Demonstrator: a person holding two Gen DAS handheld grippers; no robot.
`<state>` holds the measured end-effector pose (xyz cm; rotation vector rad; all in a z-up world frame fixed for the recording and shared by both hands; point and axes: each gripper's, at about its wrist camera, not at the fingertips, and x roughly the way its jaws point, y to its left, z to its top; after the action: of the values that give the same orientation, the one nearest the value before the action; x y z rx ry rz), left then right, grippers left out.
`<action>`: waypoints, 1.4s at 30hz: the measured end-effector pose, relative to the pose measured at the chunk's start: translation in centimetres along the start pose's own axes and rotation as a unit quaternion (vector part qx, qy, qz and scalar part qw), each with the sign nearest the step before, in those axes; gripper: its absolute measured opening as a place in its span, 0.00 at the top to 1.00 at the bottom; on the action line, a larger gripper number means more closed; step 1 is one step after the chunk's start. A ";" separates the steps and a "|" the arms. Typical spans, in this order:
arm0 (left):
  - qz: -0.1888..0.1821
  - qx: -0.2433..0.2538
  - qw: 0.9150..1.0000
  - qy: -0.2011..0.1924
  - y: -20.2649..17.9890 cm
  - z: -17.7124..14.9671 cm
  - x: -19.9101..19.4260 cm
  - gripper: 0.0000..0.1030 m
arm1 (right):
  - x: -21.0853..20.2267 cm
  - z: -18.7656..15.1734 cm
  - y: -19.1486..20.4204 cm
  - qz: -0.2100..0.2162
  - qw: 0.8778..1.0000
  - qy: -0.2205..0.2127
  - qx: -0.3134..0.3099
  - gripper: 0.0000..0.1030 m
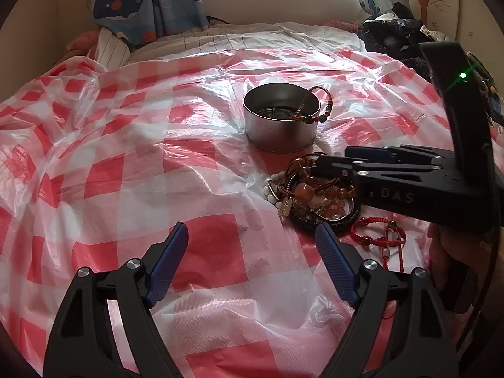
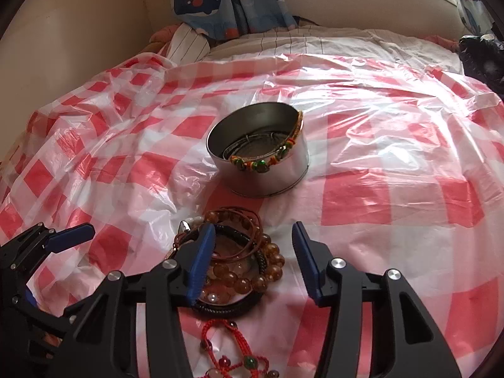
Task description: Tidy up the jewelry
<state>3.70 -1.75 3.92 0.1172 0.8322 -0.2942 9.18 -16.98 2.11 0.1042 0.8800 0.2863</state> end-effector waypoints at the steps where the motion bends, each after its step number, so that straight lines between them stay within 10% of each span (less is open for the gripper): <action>1: 0.000 0.001 1.000 0.000 0.0 0.0 0.0 0.23 | 0.4 0.0 0.1 0.007 1.000 0.006 -0.004 0.80; 4: 0.000 0.006 1.000 0.000 -0.1 0.0 0.0 0.23 | 0.0 -0.1 0.5 0.009 1.000 0.001 -0.016 0.98; 32: -0.003 0.002 1.000 -0.007 -0.1 0.0 -0.7 0.23 | -9.8 -4.3 -0.2 0.005 0.998 -0.070 0.007 0.98; 42: -0.151 0.138 0.979 -0.019 -6.9 -1.5 -2.4 0.23 | -10.9 -5.7 -3.4 -0.030 0.996 -0.054 0.065 0.98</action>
<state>-0.99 -7.45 4.79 0.2456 0.7676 -0.6964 -1.06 -23.54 5.86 0.2108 0.7921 0.1651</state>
